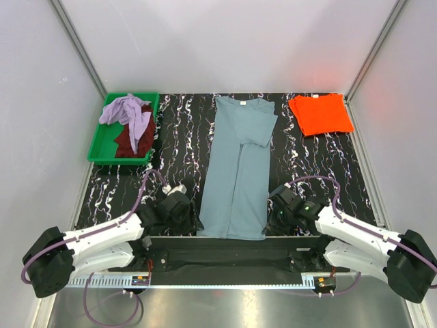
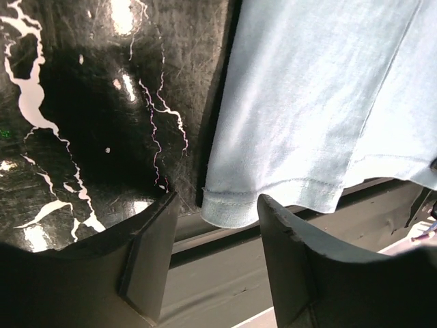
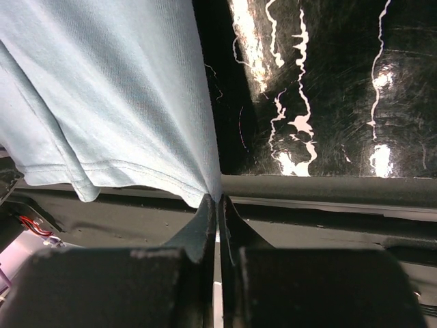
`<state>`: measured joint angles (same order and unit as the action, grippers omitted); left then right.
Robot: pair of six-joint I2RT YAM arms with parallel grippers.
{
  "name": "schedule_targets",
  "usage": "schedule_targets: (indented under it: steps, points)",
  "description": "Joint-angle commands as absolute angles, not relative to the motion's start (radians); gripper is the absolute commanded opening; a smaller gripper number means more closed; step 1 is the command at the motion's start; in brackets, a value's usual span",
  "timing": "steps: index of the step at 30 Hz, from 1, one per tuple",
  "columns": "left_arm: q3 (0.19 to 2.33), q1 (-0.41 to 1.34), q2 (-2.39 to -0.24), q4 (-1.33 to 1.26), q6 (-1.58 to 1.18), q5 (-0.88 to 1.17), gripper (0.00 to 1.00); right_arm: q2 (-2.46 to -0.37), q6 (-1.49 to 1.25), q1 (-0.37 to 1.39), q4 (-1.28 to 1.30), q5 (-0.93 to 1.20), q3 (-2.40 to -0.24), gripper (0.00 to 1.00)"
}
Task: Fold and stack the t-shirts
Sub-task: Fold the tshirt
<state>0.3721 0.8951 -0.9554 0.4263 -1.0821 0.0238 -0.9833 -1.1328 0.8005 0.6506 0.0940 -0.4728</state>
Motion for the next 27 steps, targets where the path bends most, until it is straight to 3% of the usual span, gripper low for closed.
schedule_targets:
  steps: [1, 9, 19, 23, 27]
  points:
    - [0.35, 0.9, -0.97, 0.485, -1.111, 0.005, 0.56, -0.954, -1.141, 0.811, 0.681, 0.069, -0.476, 0.0]
    - [0.336, 0.9, -0.89, 0.52, -1.132, -0.035, 0.49, -0.951, -1.143, 0.811, 0.68, 0.067, -0.471, 0.0]
    - [0.302, 0.9, -0.963, 0.391, -1.098, 0.047, 0.43, -0.963, -1.141, 0.813, 0.664, 0.074, -0.477, 0.0]
    - [0.305, 0.9, -0.992, 0.379, -1.081, 0.058, 0.36, -0.957, -1.144, 0.811, 0.672, 0.069, -0.48, 0.0]
    - [0.311, 0.9, -0.988, 0.408, -1.083, 0.048, 0.2, -0.95, -1.149, 0.811, 0.687, 0.063, -0.483, 0.0]
